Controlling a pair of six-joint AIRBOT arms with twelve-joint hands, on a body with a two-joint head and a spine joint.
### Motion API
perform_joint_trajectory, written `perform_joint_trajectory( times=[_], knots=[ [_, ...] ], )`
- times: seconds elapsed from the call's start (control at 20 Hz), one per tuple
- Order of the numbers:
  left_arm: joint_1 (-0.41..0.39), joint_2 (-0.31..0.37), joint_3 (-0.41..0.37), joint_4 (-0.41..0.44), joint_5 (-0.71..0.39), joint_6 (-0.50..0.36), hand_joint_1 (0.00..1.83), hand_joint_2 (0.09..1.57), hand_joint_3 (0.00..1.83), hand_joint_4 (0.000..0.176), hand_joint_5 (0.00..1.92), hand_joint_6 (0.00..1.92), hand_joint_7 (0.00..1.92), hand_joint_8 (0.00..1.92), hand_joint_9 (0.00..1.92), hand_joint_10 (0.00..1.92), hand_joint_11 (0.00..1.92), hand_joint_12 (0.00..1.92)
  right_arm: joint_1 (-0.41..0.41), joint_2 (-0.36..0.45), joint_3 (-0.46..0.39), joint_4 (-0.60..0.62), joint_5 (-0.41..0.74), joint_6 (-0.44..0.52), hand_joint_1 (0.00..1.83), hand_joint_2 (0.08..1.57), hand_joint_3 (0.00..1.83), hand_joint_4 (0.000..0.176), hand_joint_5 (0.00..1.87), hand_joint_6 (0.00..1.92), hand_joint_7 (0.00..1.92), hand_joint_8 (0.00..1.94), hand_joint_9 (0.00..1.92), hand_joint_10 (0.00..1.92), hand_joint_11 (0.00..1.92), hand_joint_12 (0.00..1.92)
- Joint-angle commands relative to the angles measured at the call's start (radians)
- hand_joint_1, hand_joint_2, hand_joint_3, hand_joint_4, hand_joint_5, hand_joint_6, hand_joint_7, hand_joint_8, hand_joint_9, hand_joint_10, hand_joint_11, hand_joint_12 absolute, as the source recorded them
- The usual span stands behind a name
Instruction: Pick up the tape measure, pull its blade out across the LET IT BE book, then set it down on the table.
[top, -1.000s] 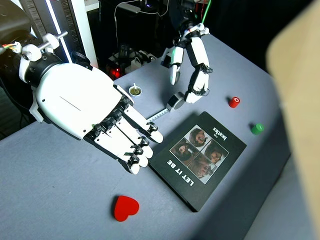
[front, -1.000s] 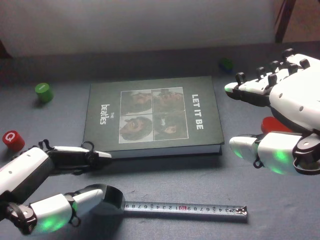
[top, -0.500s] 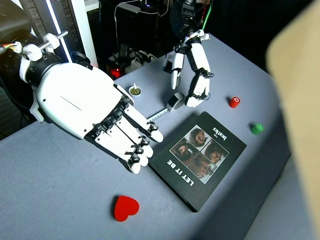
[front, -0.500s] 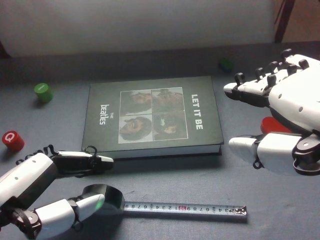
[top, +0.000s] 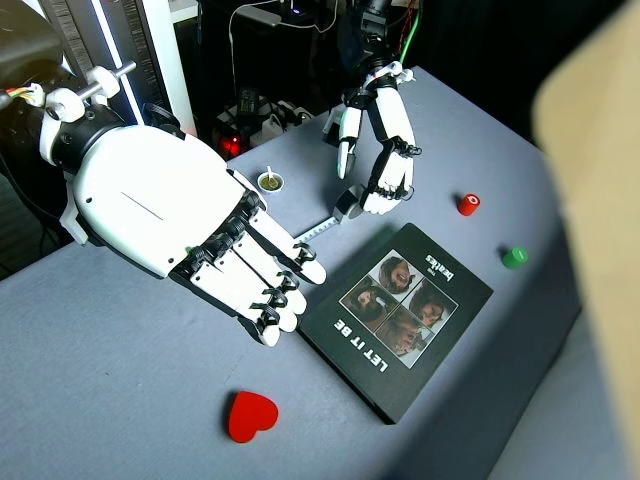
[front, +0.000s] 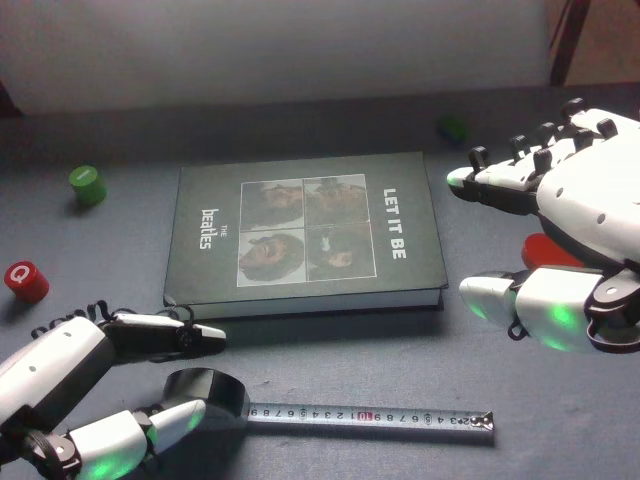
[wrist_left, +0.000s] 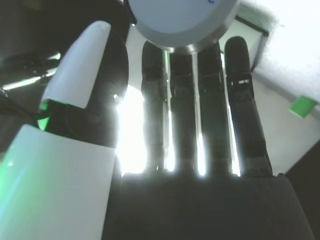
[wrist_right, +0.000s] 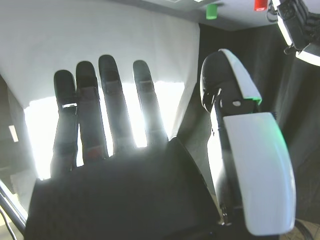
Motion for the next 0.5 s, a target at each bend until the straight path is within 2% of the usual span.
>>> perform_joint_trajectory(
  times=[0.0,0.45],
  knots=[
    [-0.004,-0.008,0.003,0.030,-0.115,-0.007,0.95,1.16,0.00,0.000,0.76,0.00,0.75,0.00,0.71,0.00,0.41,0.73,0.009,0.004,-0.003,-0.065,0.024,0.005,0.20,1.23,0.00,0.092,0.22,0.00,0.33,0.00,0.30,0.00,0.00,0.78],
    [-0.003,-0.047,0.027,0.029,-0.115,0.014,0.99,1.15,0.00,0.000,0.76,0.01,0.76,0.01,0.72,0.01,0.41,0.73,0.008,0.004,-0.003,-0.065,0.022,0.007,0.21,1.24,0.00,0.093,0.21,0.00,0.32,0.00,0.31,0.00,0.00,0.81]
  ],
)
